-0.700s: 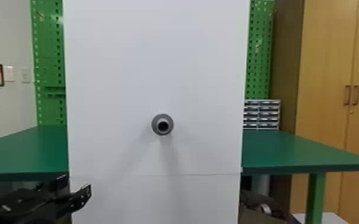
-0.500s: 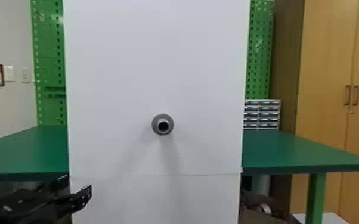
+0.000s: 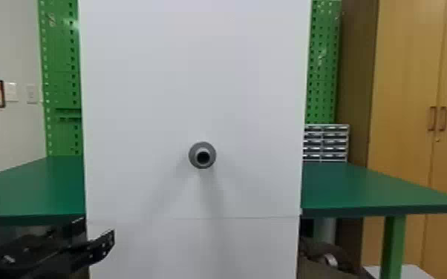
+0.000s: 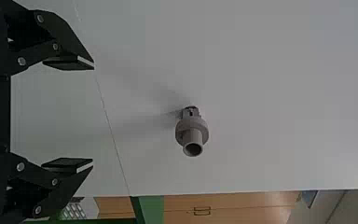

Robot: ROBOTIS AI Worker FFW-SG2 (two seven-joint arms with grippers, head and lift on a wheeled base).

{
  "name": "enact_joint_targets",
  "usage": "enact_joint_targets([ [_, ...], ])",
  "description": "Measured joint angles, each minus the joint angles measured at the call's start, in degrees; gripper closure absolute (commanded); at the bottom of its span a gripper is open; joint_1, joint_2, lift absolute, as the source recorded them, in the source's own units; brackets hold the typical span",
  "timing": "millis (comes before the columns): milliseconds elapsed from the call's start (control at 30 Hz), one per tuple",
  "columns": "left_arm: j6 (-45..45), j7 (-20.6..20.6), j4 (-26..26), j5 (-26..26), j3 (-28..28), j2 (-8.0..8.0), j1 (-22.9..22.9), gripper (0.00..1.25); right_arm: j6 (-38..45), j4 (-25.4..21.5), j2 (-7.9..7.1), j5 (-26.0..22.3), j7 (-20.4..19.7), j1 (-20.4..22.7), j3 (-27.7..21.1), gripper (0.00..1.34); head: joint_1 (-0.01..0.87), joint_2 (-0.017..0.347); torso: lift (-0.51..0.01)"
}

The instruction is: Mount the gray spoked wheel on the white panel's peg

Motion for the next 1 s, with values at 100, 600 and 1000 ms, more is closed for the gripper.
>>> enact_joint_targets([
  [100,0.0,0.0,0.1,0.0,0.0,0.05,-0.1,0.51,0.0,0.0,-0.02,0.0,0.0,-0.1,0.1,1.16,0.117,-0.008,-0.445],
  [600,-0.1,0.0,0.1,0.1,0.1,0.06,0.0,0.51,2.6,0.0,0.12,-0.1,-1.2,-1.6,1.3,1.17,0.117,-0.008,-0.445],
  [1000,-0.2,0.0,0.1,0.1,0.1,-0.01,0.1,0.51,8.1,-4.8,-1.4,-1.9,-6.1,-2.3,5.9,1.17,0.117,-0.008,-0.445],
])
